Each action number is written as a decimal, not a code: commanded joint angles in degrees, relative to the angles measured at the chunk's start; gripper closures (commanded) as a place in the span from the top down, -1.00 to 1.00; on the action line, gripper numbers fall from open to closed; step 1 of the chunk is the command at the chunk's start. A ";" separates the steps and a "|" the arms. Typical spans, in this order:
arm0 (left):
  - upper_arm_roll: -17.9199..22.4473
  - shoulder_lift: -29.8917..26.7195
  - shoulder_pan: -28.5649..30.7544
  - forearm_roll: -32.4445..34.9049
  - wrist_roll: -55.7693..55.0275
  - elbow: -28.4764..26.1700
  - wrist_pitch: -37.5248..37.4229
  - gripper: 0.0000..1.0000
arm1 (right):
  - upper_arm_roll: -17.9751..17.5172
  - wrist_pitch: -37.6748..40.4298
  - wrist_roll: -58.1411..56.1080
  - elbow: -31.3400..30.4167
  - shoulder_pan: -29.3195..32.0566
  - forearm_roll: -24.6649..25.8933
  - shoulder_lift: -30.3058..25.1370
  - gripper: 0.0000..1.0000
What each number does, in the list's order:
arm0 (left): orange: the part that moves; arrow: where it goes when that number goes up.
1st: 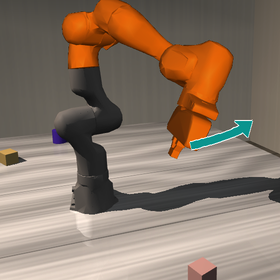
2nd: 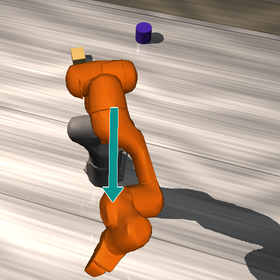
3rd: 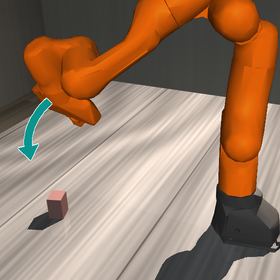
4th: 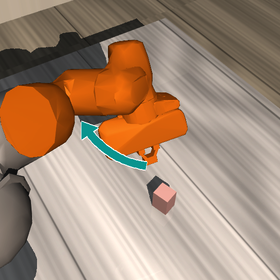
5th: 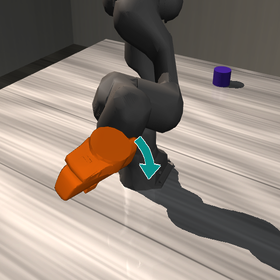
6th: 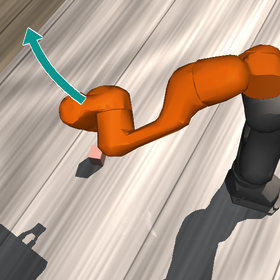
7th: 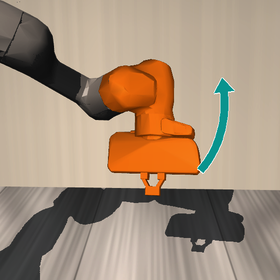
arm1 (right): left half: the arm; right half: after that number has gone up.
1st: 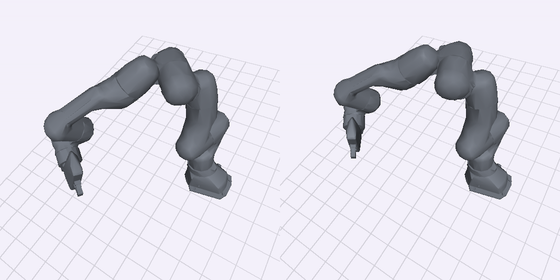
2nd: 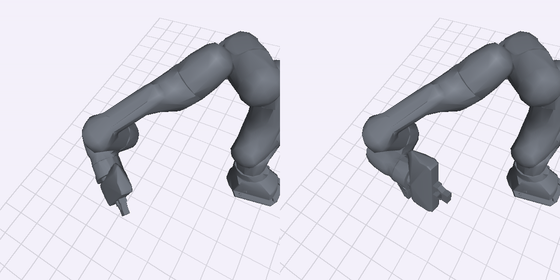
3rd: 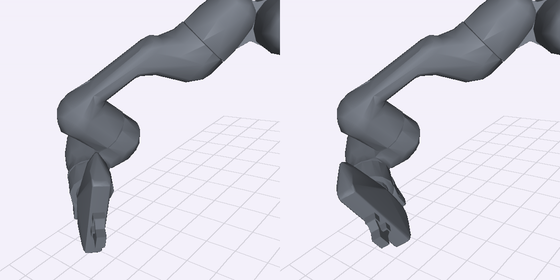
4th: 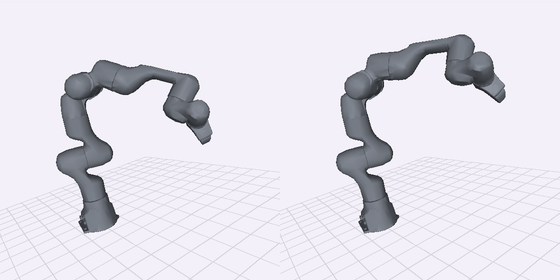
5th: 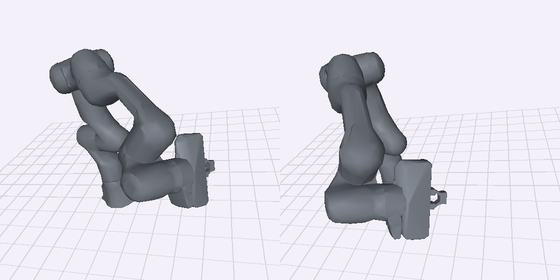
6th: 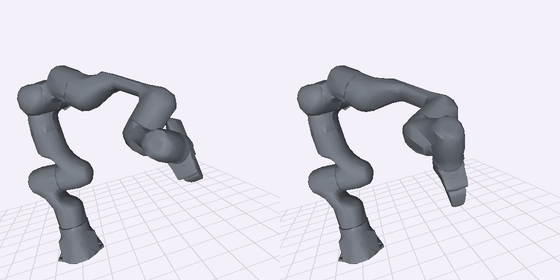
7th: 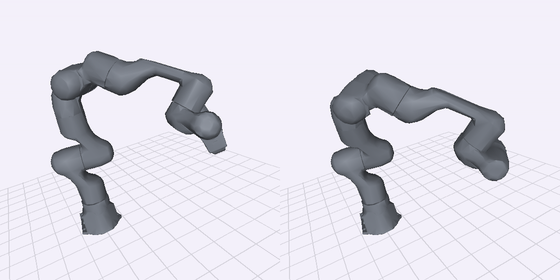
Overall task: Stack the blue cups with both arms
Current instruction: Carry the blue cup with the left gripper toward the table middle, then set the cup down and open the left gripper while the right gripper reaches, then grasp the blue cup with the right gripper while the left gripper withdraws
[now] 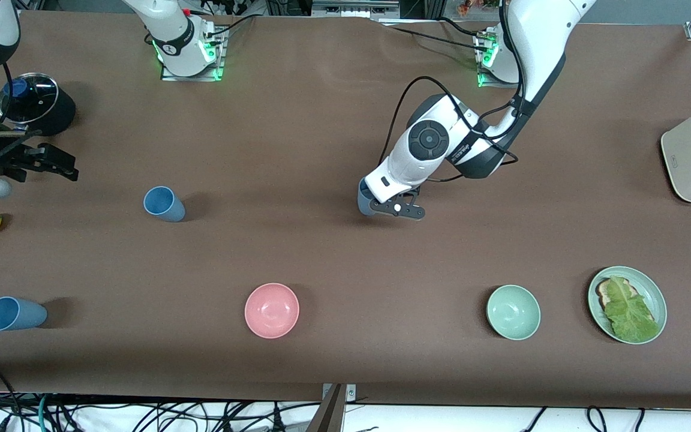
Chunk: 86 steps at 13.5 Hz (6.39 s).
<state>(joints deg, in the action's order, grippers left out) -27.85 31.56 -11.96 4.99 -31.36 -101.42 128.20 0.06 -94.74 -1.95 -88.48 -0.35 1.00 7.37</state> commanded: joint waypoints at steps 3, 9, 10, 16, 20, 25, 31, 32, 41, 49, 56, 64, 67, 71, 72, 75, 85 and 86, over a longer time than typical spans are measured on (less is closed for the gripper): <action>0.61 2.63 -0.88 1.60 -0.81 1.66 3.28 -1.00 | -0.06 0.00 0.80 -0.02 0.00 -0.03 -0.07 1.00; 0.52 1.41 0.26 1.60 -0.72 2.36 2.50 1.00 | 0.03 0.35 -0.95 0.24 0.61 -0.30 5.19 1.00; 0.43 0.18 0.61 1.43 -0.98 2.97 0.67 1.00 | 0.20 0.44 -0.95 -0.02 0.87 -0.30 5.64 1.00; 0.52 -11.50 6.85 1.42 -0.19 5.08 -12.16 1.00 | 0.12 -3.94 -0.78 -2.90 1.23 -0.48 12.15 1.00; 0.61 -16.69 10.63 1.60 -0.02 8.07 -21.48 1.00 | 0.12 -16.76 -0.78 -15.02 1.23 -0.39 9.60 1.00; 7.53 -20.56 11.52 0.72 11.46 12.04 -28.44 1.00 | 0.12 -28.90 -1.04 -26.55 1.23 -0.30 7.13 1.00; 20.47 -27.77 8.26 -5.52 22.31 8.43 -29.94 1.00 | 0.03 -32.34 -1.13 -28.67 1.23 -0.30 9.06 1.00; 21.34 -28.13 8.26 -5.35 24.75 8.51 -29.94 1.00 | 0.03 -32.87 -1.13 -28.67 1.23 -0.30 9.42 1.00; 24.60 -28.66 10.46 -5.26 30.74 11.24 -33.45 1.00 | 0.03 -36.04 -1.04 -28.59 1.23 -0.30 12.50 0.80; 23.55 -30.50 15.39 -5.43 30.75 10.62 -35.56 1.00 | -0.23 -33.06 -0.52 -28.15 1.23 -0.39 11.97 0.73; 25.03 -34.55 14.24 -5.26 31.19 3.95 -32.93 1.00 | -1.03 -26.55 -0.34 -24.54 1.14 -0.48 11.44 0.79; 26.71 -34.28 13.98 -4.56 32.33 3.86 -32.93 1.00 | -1.03 -26.02 -0.43 -25.86 1.14 -2.23 11.61 0.79; 26.62 -33.93 13.89 -3.94 32.33 4.38 -33.01 1.00 | -1.03 -26.54 -0.60 -25.77 1.14 -2.32 12.32 0.76; 26.53 -33.05 14.68 -4.03 32.15 5.26 -33.54 1.00 | -1.03 -27.59 -0.60 -25.60 0.97 -2.32 13.37 0.42; 26.53 -33.05 14.59 -4.03 32.07 5.35 -33.63 1.00 | -1.03 -27.86 -0.60 -25.60 0.96 -2.32 13.72 0.27; 26.19 -32.09 13.71 -3.94 31.71 7.18 -33.63 1.00 | -1.11 -27.86 -0.60 -25.60 0.96 -2.41 13.90 -0.40; 24.07 -29.89 12.13 -3.67 31.71 11.94 -35.47 1.00 | -7.68 -23.40 6.48 -20.61 0.79 -2.41 13.11 -1.00; 24.07 -29.63 12.13 -3.67 31.71 12.03 -35.48 1.00 | -10.49 -21.64 11.13 -18.24 0.70 -2.41 13.20 -1.00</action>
<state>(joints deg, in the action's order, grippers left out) -3.89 0.26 0.44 0.61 -0.41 -92.09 94.30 -6.15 -120.28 2.78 -110.64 0.29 -0.98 21.24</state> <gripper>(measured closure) 0.000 0.960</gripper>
